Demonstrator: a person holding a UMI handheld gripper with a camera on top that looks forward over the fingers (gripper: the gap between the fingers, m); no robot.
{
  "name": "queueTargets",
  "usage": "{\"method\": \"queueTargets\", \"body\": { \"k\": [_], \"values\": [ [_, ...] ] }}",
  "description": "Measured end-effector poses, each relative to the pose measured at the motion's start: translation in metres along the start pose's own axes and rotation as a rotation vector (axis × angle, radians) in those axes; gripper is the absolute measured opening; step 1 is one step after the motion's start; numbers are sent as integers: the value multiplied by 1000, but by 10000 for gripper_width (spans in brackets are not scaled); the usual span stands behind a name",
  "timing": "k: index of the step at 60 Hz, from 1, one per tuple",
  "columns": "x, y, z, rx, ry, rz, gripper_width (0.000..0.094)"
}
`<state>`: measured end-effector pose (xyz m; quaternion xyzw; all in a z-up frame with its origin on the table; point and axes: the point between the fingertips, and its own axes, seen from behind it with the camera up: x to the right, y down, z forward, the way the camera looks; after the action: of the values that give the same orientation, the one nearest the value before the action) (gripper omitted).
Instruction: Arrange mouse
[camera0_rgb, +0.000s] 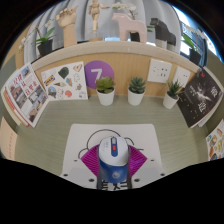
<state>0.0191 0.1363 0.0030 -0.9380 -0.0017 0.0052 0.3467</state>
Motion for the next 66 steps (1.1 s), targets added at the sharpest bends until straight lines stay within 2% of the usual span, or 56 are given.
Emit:
{"method": "queueTargets", "body": {
  "k": [3, 5, 13, 14, 18, 20, 41, 55, 66],
  "values": [
    [1, 13, 6, -24, 7, 9, 374],
    [1, 8, 7, 13, 6, 14, 393],
    [2, 13, 10, 1, 12, -16, 523],
    [3, 12, 9, 0, 18, -14, 547],
    [12, 8, 1, -11, 66, -6, 749],
    [12, 2, -7, -3, 78, 4, 784],
    [-63, -65, -165, 130, 14, 48, 818],
    [-100, -73, -253, 194, 2, 17, 831],
    [-111, -63, -295, 237, 2, 6, 837]
  ]
}}
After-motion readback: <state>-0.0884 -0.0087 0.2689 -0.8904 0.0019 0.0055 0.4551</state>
